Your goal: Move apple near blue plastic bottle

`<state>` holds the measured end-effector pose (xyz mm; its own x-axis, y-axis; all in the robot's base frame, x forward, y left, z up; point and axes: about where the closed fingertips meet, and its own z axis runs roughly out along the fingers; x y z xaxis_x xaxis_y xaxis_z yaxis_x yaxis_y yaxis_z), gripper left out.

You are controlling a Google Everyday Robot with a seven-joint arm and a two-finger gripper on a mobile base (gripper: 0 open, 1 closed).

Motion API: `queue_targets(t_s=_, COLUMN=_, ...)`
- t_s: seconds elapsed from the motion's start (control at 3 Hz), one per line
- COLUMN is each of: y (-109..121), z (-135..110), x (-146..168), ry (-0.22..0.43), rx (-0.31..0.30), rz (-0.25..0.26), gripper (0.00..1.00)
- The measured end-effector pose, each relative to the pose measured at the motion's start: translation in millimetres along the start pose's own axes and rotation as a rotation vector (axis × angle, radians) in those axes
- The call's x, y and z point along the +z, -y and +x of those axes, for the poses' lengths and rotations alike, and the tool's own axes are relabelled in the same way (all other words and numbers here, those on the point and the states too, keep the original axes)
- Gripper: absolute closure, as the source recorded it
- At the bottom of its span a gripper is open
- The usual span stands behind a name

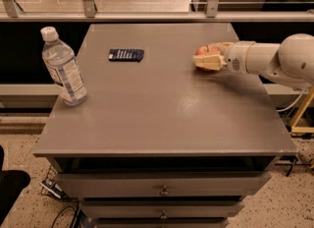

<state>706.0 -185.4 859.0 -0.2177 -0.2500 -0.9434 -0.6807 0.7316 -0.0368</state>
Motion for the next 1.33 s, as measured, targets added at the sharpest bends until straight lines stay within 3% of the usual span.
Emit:
queue_targets(t_s=0.33, y=-1.5, z=-0.1, x=1.9, ry=0.000, rx=0.000, rz=-0.004, gripper=1.00)
queue_targets(t_s=0.67, y=-6.3, z=-11.0, x=-2.7, ry=-0.032, rx=-0.018, rz=0.008, gripper=1.00)
queue_targets(t_s=1.33, y=-61.7, z=-49.1, x=-30.3, ry=-0.050, rx=-0.015, rz=0.016, gripper=1.00)
